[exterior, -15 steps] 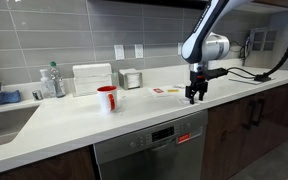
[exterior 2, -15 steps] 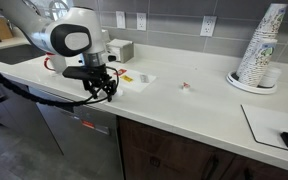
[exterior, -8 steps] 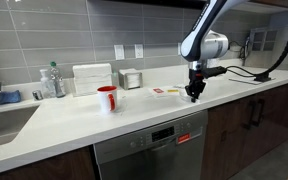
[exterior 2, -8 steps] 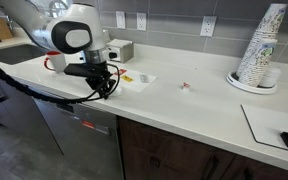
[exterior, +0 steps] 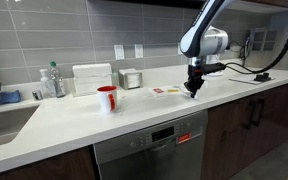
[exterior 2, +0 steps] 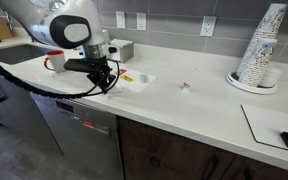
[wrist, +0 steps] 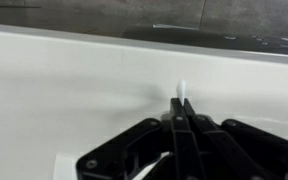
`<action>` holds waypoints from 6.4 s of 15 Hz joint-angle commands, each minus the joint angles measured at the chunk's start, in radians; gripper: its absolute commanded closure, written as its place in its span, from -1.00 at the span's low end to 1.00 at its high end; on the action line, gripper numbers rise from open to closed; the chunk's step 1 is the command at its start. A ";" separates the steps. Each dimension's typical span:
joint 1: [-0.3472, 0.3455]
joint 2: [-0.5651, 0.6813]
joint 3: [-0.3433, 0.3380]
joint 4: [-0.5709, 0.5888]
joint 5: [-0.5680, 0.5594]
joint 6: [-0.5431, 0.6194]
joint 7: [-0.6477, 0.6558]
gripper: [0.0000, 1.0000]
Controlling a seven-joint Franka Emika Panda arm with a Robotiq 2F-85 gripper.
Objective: Put the paper inside the mug
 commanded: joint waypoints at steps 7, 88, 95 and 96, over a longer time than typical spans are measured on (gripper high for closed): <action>0.114 -0.294 0.072 -0.034 0.253 -0.053 -0.305 0.99; 0.477 0.342 0.272 0.813 -0.483 -0.536 -0.402 -0.48; 0.456 0.315 0.285 0.831 -0.427 -0.546 -0.417 0.46; 0.450 0.315 0.290 0.836 -0.406 -0.538 -0.418 0.61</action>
